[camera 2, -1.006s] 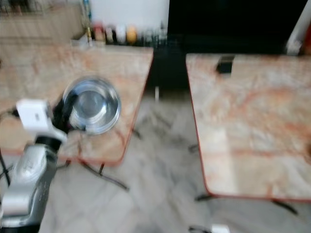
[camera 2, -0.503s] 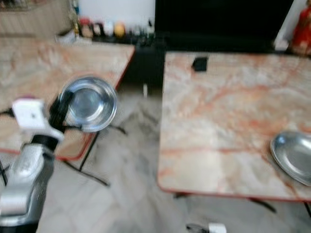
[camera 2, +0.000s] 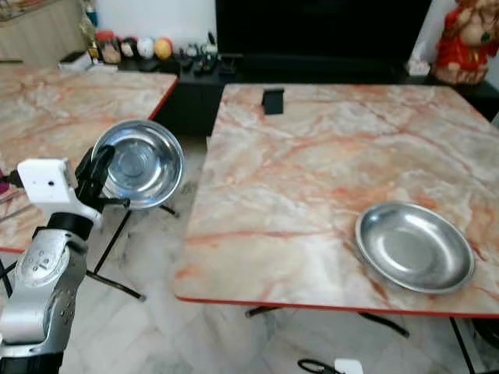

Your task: Setting the table

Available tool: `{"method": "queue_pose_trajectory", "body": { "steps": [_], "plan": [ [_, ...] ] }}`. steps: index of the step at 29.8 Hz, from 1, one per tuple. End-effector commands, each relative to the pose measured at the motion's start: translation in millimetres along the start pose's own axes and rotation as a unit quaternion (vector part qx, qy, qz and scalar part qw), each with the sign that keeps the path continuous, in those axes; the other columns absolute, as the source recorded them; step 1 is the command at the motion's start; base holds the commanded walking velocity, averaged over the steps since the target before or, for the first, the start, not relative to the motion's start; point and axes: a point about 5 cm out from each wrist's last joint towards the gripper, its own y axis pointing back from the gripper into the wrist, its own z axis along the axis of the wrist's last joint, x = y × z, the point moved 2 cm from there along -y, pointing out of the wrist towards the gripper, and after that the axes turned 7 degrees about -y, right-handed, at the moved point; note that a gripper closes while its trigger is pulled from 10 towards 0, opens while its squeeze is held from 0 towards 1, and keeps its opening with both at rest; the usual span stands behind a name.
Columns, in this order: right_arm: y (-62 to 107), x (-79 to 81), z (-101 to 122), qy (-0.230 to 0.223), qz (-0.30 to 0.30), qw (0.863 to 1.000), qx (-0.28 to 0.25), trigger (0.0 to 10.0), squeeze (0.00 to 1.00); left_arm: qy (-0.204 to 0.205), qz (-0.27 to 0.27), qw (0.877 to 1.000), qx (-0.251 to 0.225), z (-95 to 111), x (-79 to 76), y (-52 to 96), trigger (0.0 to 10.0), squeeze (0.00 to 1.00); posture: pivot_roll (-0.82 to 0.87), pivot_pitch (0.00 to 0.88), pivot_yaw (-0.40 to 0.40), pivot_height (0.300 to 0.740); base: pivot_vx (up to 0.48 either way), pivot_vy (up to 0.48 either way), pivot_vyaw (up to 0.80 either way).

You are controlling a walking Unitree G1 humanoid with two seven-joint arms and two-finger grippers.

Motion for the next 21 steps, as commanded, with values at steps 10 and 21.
{"method": "queue_pose_trajectory", "body": {
  "steps": [10, 21],
  "plan": [
    [0.1, -3.0, 2.3, -0.003, -0.006, 1.000, -0.004, 10.0, 0.00, -0.005, 0.002, 1.000, -0.016, 7.5, 1.4, -3.0, 10.0, 0.00, -0.03, 0.000, 0.007, 0.732, 0.000, -0.353, 0.00],
    [0.0, -2.7, 1.4, -0.010, -0.009, 1.000, -0.003, 10.0, 0.00, -0.006, 0.000, 1.000, -0.018, 7.9, 2.0, -4.6, 10.0, 0.00, -0.03, 0.000, 0.012, 0.732, 0.000, -0.354, -0.34]
  ]
}}
